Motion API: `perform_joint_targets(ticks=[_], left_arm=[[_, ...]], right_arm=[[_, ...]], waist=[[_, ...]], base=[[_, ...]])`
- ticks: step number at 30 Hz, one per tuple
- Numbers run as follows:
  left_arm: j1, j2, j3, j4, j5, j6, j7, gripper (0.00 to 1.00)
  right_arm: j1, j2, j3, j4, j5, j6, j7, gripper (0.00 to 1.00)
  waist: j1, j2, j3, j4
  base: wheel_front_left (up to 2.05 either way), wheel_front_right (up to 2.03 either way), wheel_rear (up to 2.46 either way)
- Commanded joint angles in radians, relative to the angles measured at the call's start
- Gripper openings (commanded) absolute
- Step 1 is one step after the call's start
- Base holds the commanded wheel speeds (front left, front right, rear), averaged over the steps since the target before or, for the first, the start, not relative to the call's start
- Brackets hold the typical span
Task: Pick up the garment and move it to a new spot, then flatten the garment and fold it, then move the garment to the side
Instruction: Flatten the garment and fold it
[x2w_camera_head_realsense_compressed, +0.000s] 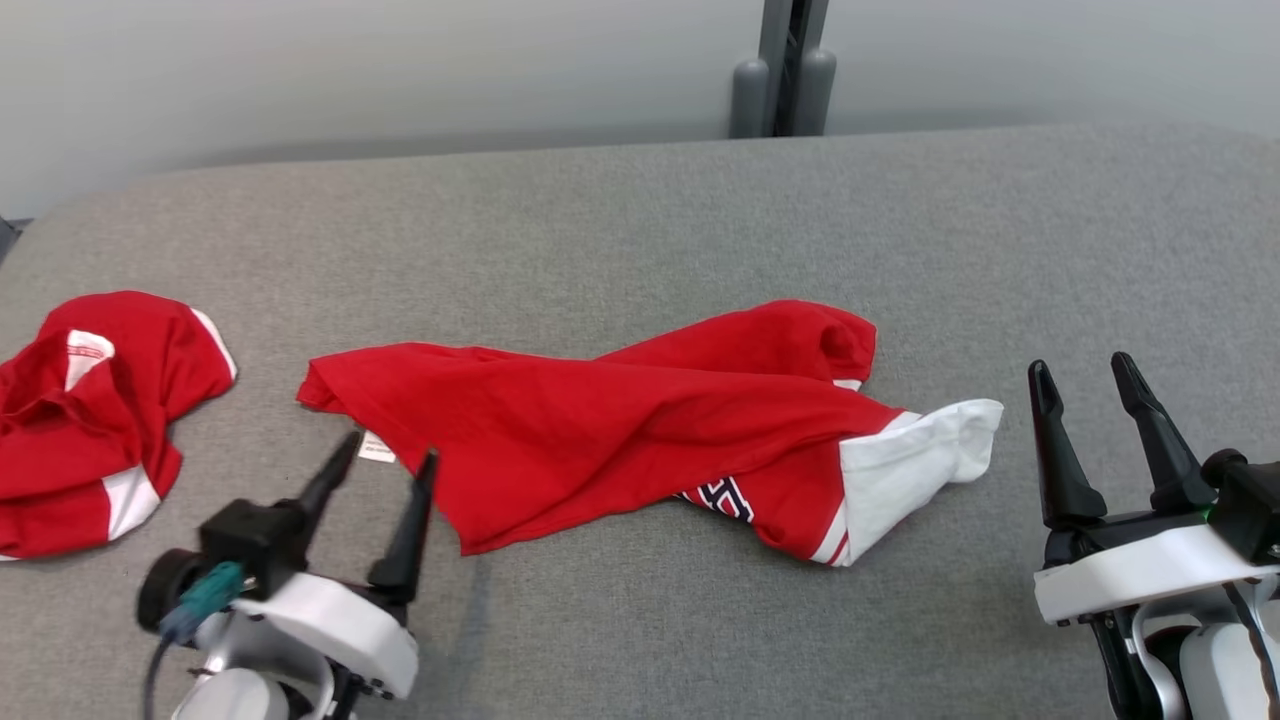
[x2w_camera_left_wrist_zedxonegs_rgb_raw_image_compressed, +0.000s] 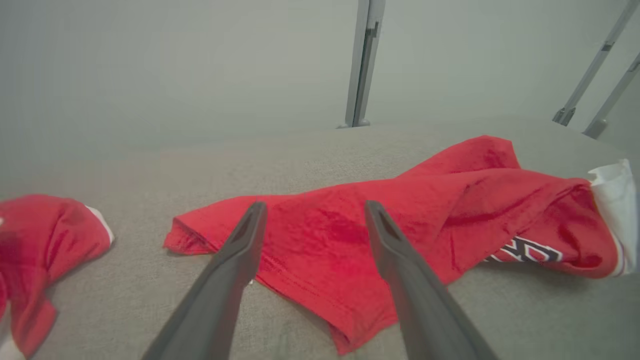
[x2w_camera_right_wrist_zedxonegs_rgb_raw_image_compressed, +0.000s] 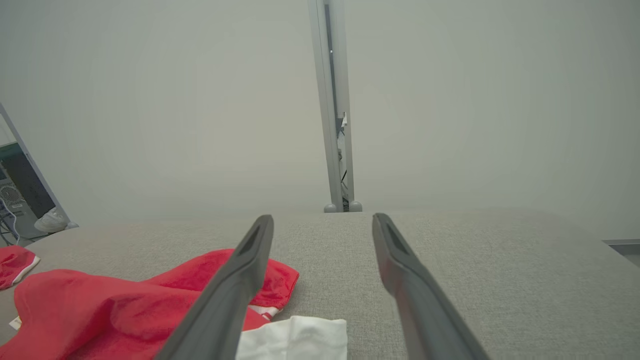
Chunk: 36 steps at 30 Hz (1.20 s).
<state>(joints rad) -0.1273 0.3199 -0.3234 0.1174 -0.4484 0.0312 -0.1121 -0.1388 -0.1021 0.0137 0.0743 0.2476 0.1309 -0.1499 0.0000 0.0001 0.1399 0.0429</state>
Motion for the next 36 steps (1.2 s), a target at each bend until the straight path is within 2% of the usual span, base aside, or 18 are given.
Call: perform_joint_targets(ticks=[1,6,16,20,21,22,23,27,32,36], left_arm=[[-0.018,0.000,-0.009,0.013,-0.006,-0.012,0.012,1.00],[-0.063,-0.005,-0.071,0.094,-0.022,-0.065,0.120,1.00],[-0.086,0.016,-0.039,0.175,-0.058,-0.011,0.224,1.00],[-0.087,0.010,-0.047,0.179,-0.080,-0.023,0.258,1.00],[-0.091,0.008,-0.048,0.177,-0.084,-0.030,0.260,0.97],[-0.095,0.006,-0.051,0.172,-0.087,-0.032,0.256,0.45],[-0.098,0.004,-0.051,0.166,-0.089,-0.037,0.251,0.00],[-0.107,0.011,-0.051,0.146,-0.079,-0.046,0.226,0.00],[-0.128,0.034,-0.039,0.079,-0.047,-0.028,0.175,0.00],[-0.149,0.059,-0.031,0.020,-0.028,-0.015,0.181,0.00]], right_arm=[[-0.009,-0.002,0.001,-0.003,0.002,0.000,-0.006,1.00],[-0.020,0.007,0.013,0.002,0.002,0.000,-0.011,1.00],[-0.041,0.017,0.016,0.022,0.005,0.000,-0.033,1.00],[-0.051,0.020,0.018,0.028,0.006,0.000,-0.038,1.00],[-0.054,0.020,0.018,0.029,0.006,0.000,-0.038,1.00],[-0.056,0.021,0.020,0.031,0.006,0.000,-0.038,1.00],[-0.058,0.021,0.021,0.032,0.007,0.000,-0.038,1.00],[-0.058,0.022,0.022,0.036,0.007,0.000,-0.043,1.00],[-0.055,0.021,0.015,0.040,0.007,0.000,-0.045,1.00],[-0.056,0.022,0.013,0.040,0.012,0.000,-0.046,1.00]], waist=[[0.0000,-0.0001,0.017,-0.012],[0.0000,-0.0001,0.060,-0.041],[0.0000,-0.0001,0.111,-0.075],[0.0000,-0.0001,0.120,-0.075],[0.0000,-0.0001,0.122,-0.075],[0.0000,-0.0001,0.122,-0.075],[0.0000,-0.0001,0.123,-0.075],[0.0000,-0.0001,0.122,-0.073],[0.0000,-0.0001,0.117,-0.068],[0.0000,-0.0001,0.112,-0.067]], base=[[0.00,0.00,0.00],[0.00,0.00,0.00],[0.00,0.00,0.00],[0.00,0.00,0.00],[0.00,0.00,0.00],[0.00,0.00,0.00],[0.00,0.00,0.00],[0.00,0.00,0.00],[0.00,0.00,0.00],[0.00,0.00,0.00]])
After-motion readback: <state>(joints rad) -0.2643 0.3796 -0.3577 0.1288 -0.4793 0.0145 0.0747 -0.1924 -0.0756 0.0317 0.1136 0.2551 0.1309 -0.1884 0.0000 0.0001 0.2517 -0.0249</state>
